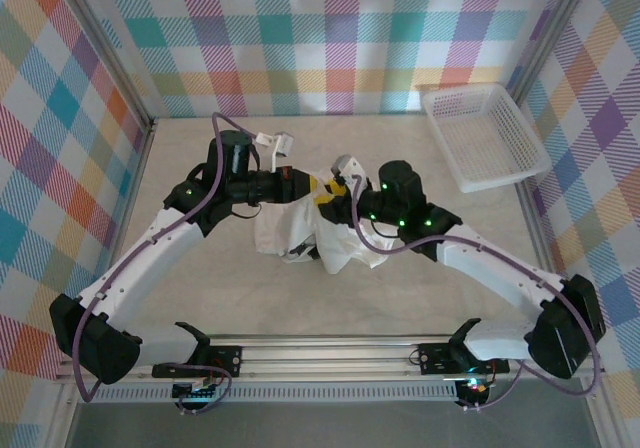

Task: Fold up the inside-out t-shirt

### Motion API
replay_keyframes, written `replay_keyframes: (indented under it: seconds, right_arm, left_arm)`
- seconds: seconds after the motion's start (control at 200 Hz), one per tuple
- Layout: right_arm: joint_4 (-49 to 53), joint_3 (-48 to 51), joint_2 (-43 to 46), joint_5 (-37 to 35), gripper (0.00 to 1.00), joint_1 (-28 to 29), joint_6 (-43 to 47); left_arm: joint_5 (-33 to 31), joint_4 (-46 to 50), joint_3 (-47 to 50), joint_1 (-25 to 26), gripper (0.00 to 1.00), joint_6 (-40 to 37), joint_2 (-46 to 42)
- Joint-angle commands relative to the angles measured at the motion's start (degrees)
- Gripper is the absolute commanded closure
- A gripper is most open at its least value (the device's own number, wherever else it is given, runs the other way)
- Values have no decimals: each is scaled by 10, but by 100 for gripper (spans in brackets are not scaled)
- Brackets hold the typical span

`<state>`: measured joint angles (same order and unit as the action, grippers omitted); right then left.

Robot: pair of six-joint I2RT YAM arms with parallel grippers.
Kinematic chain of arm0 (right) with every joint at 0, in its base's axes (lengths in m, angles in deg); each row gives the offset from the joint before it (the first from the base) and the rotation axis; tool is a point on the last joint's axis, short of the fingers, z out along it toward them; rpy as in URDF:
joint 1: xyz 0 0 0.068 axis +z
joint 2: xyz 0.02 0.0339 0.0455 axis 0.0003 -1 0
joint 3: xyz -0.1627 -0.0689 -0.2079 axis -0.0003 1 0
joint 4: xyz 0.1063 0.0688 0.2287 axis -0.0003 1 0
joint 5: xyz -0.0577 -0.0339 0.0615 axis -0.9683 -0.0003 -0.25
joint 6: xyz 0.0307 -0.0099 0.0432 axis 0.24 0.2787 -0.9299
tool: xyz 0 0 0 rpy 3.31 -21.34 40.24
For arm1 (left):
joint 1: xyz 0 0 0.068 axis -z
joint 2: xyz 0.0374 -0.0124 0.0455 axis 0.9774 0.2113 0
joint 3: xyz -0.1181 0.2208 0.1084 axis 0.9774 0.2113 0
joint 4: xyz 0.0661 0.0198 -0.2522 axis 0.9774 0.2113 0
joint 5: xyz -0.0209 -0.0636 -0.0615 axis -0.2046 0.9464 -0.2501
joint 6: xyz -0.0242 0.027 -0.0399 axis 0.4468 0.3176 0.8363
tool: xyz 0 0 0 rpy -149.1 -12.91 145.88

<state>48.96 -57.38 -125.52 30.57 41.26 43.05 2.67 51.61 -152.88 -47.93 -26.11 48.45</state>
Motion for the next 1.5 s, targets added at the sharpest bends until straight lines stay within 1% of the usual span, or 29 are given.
replay_keyframes:
  seconds: [0.0,0.095,0.2,0.28,0.365,0.395,0.45,0.53,0.57,0.61,0.675,0.72,0.775,0.82,0.865,0.92,1.01,1.1,1.195,1.245,1.335,1.375,1.4,1.42,1.455,1.465,1.48,1.485,1.495]
  right_arm:
    - [0,-30,-26,-12,83,-1,-10]
    - [32,-35,-17,57,100,-1,-21]
    - [53,-44,2,170,100,-8,-70]
    - [45,-61,5,254,100,-9,-135]
    - [12,-78,-3,302,100,-13,-214]
    - [6,-83,-7,300,100,-15,-239]
    - [16,-96,-16,270,94,-19,-280]
    - [27,-104,-31,249,91,-31,-312]
    - [27,-105,-39,249,93,-35,-322]
    - [29,-105,-46,250,100,-37,-324]
    - [45,-110,-60,250,100,-37,-323]
    - [49,-116,-71,262,100,-37,-324]
    - [52,-124,-84,266,100,-37,-327]
    - [74,-134,-94,234,100,-37,-330]
    - [106,-149,-103,186,100,-38,-329]
    - [135,-160,-112,138,100,-42,-330]
    - [143,-164,-121,89,100,-46,-348]
    - [147,-175,-131,74,100,-47,-360]
    - [151,-190,-141,85,100,-47,-364]
    - [151,-196,-145,98,100,-47,-366]
    - [149,-201,-145,110,100,-47,-371]
    - [149,-201,-143,113,99,-48,-373]
    - [151,-200,-142,114,96,-47,-375]
    - [153,-200,-141,114,93,-47,-374]
    - [160,-199,-139,115,91,-47,-374]
    - [162,-199,-139,115,91,-47,-373]
    - [167,-199,-138,114,91,-47,-372]
    - [169,-199,-137,114,91,-47,-371]
    - [172,-199,-137,114,91,-47,-370]
  left_arm:
    - [-23,15,-14,-1,100,-9,-7]
    - [-91,86,-25,-19,100,-50,-12]
    - [-161,127,-19,-59,100,-115,0]
    - [-177,118,-10,-84,100,-139,33]
    - [-171,90,-10,-95,100,-144,67]
    - [-173,79,-12,-96,100,-144,76]
    - [-183,73,-19,-98,100,-143,85]
    - [-197,72,-26,-103,100,-142,86]
    - [-202,75,-24,-107,100,-140,80]
    - [-198,78,-22,-110,100,-138,70]
    - [-176,82,-19,-111,100,-134,51]
    - [-142,86,-18,-111,94,-127,39]
    - [-93,90,-19,-111,78,-103,25]
    - [-72,76,-7,-106,66,-68,2]
    - [-73,51,18,-94,60,-25,-28]
    - [-94,20,51,-75,56,25,-67]
    - [-141,-11,102,-37,54,83,-114]
    - [-143,-56,139,2,66,105,-128]
    - [-118,-94,146,32,67,93,-92]
    - [-118,-87,139,42,61,78,-61]
    - [-168,-58,125,46,39,64,-17]
    - [-186,-46,120,46,36,58,-3]
    - [-194,-48,119,45,37,54,3]
    - [-199,-52,117,45,42,52,6]
    - [-207,-57,116,45,57,51,9]
    - [-209,-57,116,44,63,51,9]
    - [-213,-57,116,44,76,52,8]
    - [-215,-57,116,44,78,52,7]
    - [-219,-58,116,44,90,52,6]
